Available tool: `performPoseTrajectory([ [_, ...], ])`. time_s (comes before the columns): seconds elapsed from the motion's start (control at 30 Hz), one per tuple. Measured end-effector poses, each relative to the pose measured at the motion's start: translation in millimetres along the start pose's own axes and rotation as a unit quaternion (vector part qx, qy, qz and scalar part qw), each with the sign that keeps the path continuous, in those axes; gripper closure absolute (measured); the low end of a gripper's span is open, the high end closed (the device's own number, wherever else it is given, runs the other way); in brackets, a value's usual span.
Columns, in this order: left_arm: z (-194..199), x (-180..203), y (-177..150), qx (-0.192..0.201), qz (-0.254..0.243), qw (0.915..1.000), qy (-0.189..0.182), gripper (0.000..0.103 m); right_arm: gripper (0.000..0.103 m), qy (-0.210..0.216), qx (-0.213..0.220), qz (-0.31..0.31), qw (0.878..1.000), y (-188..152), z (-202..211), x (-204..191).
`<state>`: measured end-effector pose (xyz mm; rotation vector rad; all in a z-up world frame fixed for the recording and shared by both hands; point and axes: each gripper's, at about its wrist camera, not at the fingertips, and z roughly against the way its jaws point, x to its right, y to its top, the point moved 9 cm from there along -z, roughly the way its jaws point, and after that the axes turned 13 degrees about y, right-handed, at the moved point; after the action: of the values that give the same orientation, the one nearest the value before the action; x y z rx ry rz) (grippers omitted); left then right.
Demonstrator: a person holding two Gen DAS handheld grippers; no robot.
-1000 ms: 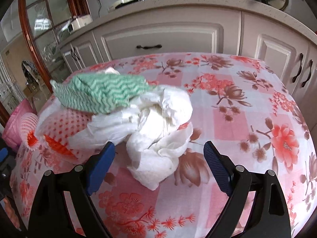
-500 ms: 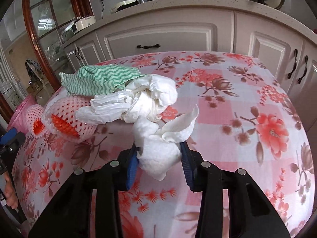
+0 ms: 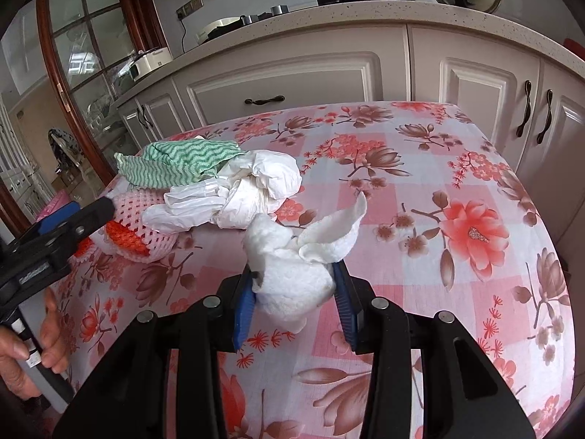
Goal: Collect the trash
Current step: 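Grasp the crumpled white tissue with the right gripper while the left gripper grasps the green cloth, then carry the tissue and green cloth with both grippers over the pink bin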
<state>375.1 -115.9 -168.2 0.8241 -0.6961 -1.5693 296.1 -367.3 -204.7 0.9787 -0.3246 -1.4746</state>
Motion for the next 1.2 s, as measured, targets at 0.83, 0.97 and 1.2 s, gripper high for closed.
performPoseTrajectory([
  [0.83,-48.8,74.1,29.0,-0.044,-0.054,0.9936,-0.089,0.088,0.064,0.024,0.029,-0.035,0.999,8.9,14.8,16.3],
  [0.97,-31.0,68.8,35.1,-0.020,-0.036,0.9940,-0.101,0.090,0.064,0.029,0.034,-0.026,0.999,10.7,17.8,6.1],
  [1.2,16.2,50.4,44.7,0.018,-0.026,0.9932,-0.112,0.090,0.064,0.040,0.044,-0.006,0.998,17.6,25.1,-17.2],
])
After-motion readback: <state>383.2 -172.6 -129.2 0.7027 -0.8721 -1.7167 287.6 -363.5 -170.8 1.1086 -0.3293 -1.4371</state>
